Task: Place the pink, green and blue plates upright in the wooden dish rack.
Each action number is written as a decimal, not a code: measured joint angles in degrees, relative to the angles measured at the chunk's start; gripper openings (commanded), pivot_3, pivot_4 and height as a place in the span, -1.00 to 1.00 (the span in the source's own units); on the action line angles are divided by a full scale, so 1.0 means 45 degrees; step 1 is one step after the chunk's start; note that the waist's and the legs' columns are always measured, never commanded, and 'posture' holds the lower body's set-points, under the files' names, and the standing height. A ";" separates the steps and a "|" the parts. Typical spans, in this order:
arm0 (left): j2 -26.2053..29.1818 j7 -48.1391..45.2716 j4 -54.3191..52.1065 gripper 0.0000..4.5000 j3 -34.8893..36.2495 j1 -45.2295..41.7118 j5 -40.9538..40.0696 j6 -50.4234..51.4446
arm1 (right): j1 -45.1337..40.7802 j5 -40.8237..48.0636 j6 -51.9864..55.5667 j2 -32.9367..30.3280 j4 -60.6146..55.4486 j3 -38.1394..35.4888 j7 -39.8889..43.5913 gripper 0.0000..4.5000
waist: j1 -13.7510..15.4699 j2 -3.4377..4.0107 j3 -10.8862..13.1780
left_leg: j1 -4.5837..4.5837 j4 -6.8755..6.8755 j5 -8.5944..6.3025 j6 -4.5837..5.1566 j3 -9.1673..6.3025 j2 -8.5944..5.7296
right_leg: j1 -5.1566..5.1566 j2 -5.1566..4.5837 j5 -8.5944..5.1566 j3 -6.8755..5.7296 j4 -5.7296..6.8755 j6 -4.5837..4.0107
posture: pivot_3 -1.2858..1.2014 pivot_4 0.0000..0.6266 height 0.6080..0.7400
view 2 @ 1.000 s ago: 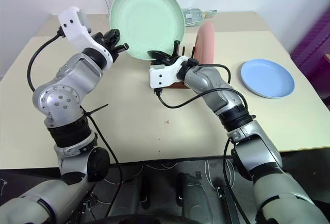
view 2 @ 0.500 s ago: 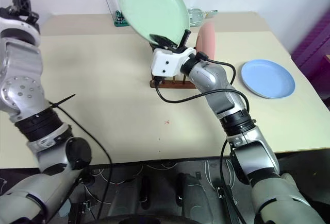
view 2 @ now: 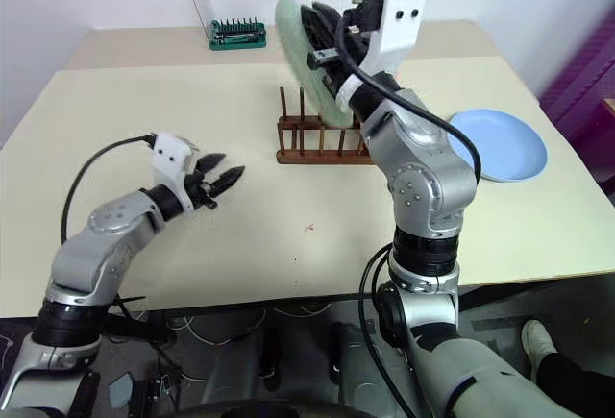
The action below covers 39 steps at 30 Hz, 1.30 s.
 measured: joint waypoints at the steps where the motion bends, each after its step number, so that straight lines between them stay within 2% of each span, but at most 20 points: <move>1: -0.0005 -0.0221 -0.0108 0.10 -0.0063 0.0091 -0.0007 0.0020 | -0.0011 0.0233 0.0303 -0.0002 0.0037 -0.0131 -0.0177 -0.72 | 0.0002 0.0001 0.0000 | -0.0001 0.0000 0.0000 0.0001 0.0002 -0.0002 | 0.0000 0.0003 0.0000 0.0001 0.0000 0.0001 | 0.03 -0.52 0.84; 5: -0.0111 -0.0833 -0.0495 0.10 -0.0208 0.0251 -0.0067 0.0047 | -0.0578 0.0652 0.0903 -0.0072 0.1397 -0.1061 -0.1080 -0.72 | 0.0035 0.0001 0.0001 | -0.0001 0.0005 0.0002 0.0004 0.0002 -0.0009 | 0.0006 0.0007 0.0000 0.0000 -0.0002 0.0002 | 0.03 -0.52 0.84; 9: -0.0353 -0.0853 -0.0558 0.10 -0.0215 0.0247 -0.0054 0.0079 | -0.0630 0.0663 0.0905 -0.0460 0.1756 -0.1121 -0.1129 -0.72 | 0.0019 0.0006 0.0004 | -0.0005 0.0004 -0.0004 0.0014 0.0003 -0.0012 | 0.0008 0.0007 0.0001 0.0001 -0.0016 0.0011 | 0.03 -0.52 0.84; 25: -0.0838 -0.0712 -0.0609 0.10 -0.0008 0.0509 -0.0064 0.0736 | -0.0439 0.0087 0.0114 -0.1423 0.1608 0.0795 0.0088 -0.72 | 0.0018 0.0012 0.0006 | -0.0005 0.0003 -0.0005 0.0015 -0.0004 -0.0008 | 0.0007 0.0018 -0.0002 0.0001 -0.0020 0.0011 | 0.03 -0.52 0.84; 28: -0.0997 -0.0793 -0.1170 0.44 0.0604 0.1078 -0.1068 0.1337 | -0.0077 -0.0733 -0.0654 -0.2804 0.1130 0.2151 0.1470 -0.72 | 0.0001 0.0012 0.0006 | -0.0007 -0.0010 -0.0008 0.0019 -0.0006 -0.0006 | 0.0007 0.0016 -0.0032 0.0002 -0.0043 0.0051 | 0.03 -0.52 0.84; 30: -0.1306 -0.0562 -0.1338 0.89 0.1307 0.1316 -0.1879 0.1796 | 0.0219 -0.1330 -0.1371 -0.3488 0.0849 0.3033 0.2350 -0.72 | 0.0004 0.0013 0.0007 | -0.0006 -0.0014 -0.0008 0.0020 -0.0008 -0.0007 | 0.0004 0.0020 -0.0033 0.0002 -0.0045 0.0052 | 0.03 -0.52 0.84; 31: -0.1609 -0.0219 -0.1352 0.95 0.1806 0.1334 -0.2273 0.1964 | 0.0391 -0.1521 -0.1629 -0.3628 0.0741 0.3313 0.2652 -0.72 | 0.0006 0.0011 0.0006 | -0.0005 -0.0013 -0.0008 0.0020 -0.0014 -0.0006 | 0.0007 0.0024 -0.0033 0.0001 -0.0043 0.0053 | 0.03 -0.52 0.84; 34: -0.2670 0.1651 -0.1341 0.95 0.3982 0.0992 -0.3713 0.2415 | 0.0845 -0.2109 -0.2360 -0.3761 0.0585 0.4058 0.3278 -0.72 | 0.0014 0.0007 0.0007 | -0.0003 -0.0003 -0.0007 0.0020 -0.0027 -0.0009 | 0.0013 0.0035 -0.0032 0.0000 -0.0038 0.0055 | 0.03 -0.52 0.84; 39: -0.3657 0.6539 -0.0959 0.95 0.6381 -0.1086 -0.3975 0.3508 | 0.0963 -0.2678 -0.3000 -0.3766 0.0616 0.4395 0.3731 -0.72 | 0.0104 -0.0001 0.0006 | -0.0002 0.0020 -0.0007 0.0021 -0.0038 -0.0018 | 0.0043 0.0025 -0.0012 -0.0002 -0.0043 0.0095 | 0.03 -0.52 0.84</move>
